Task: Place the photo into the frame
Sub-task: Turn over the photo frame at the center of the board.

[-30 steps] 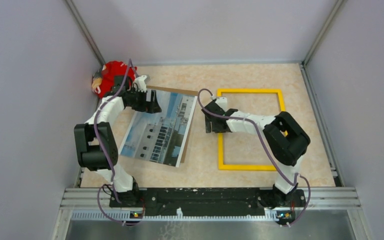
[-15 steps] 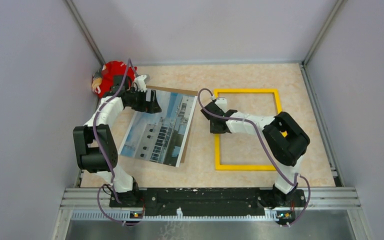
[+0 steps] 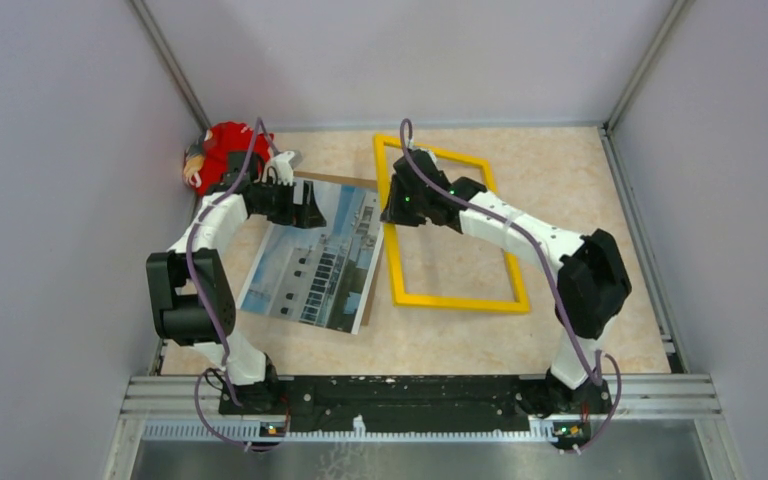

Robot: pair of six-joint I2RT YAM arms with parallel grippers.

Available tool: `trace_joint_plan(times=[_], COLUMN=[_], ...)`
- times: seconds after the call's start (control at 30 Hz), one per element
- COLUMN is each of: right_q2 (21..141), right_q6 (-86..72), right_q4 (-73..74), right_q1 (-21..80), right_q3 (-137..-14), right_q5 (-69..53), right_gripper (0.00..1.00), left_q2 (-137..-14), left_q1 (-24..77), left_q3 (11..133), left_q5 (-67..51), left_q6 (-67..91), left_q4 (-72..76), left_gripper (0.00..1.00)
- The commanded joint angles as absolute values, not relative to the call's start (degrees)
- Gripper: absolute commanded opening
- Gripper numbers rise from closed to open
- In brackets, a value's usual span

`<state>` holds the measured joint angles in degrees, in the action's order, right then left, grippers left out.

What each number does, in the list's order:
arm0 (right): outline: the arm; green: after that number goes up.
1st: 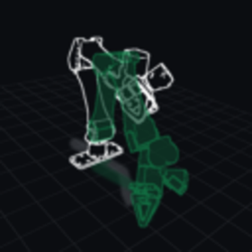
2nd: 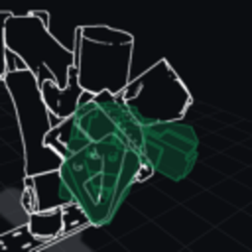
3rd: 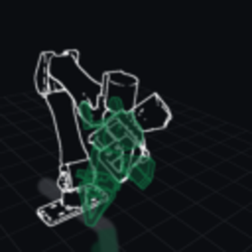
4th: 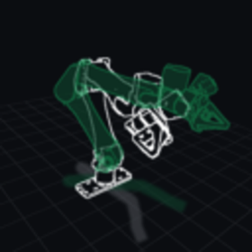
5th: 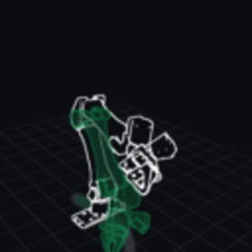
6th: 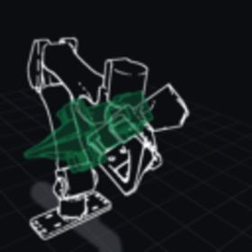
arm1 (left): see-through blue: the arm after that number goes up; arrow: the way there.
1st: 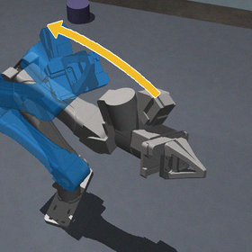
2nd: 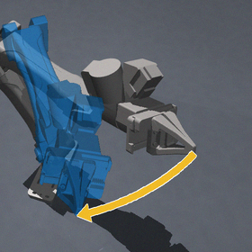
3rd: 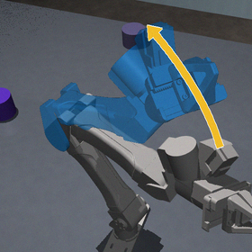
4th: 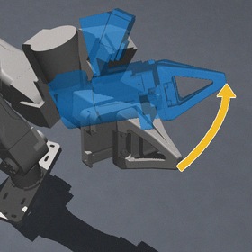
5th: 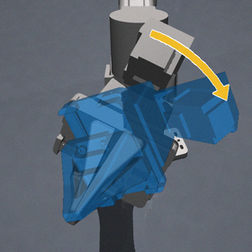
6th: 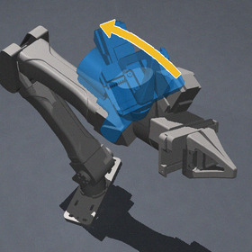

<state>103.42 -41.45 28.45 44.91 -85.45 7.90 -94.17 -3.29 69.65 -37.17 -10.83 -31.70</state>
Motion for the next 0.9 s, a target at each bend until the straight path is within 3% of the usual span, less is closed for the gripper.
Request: trace_joint_plan(times=[0.0,0.37,0.53,0.8,0.87], right_q2=[96.8,93.1,90.0,86.5,85.2], right_q6=[-47.4,-63.4,-71.3,-74.8,-74.9], right_q4=[24.9,13.3,2.3,-2.8,-3.6], right_q1=[45.8,43.0,40.8,35.9,34.2], right_q3=[-93.5,-94.6,-88.0,-80.4,-78.5], right_q5=[-3.5,-18.2,-22.1,-25.8,-27.4], right_gripper=[0.0,0.0,0.0,0.0,0.07], left_q2=[-92.9,-90.6,-89.1,-86.6,-85.9], left_q1=[-3.0,-1.5,-1.2,1.4,3.3], left_q3=[69.7,69.1,68.7,71.0,72.5], left_q5=[-40.5,-42.1,-42.7,-43.1,-42.3], left_q6=[-10.3,-8.9,-8.7,-7.3,-6.7], left_q4=[-32.6,-32.2,-32.3,-32.3,-32.2], left_gripper=[0.99,0.99,0.99,0.99,0.99])
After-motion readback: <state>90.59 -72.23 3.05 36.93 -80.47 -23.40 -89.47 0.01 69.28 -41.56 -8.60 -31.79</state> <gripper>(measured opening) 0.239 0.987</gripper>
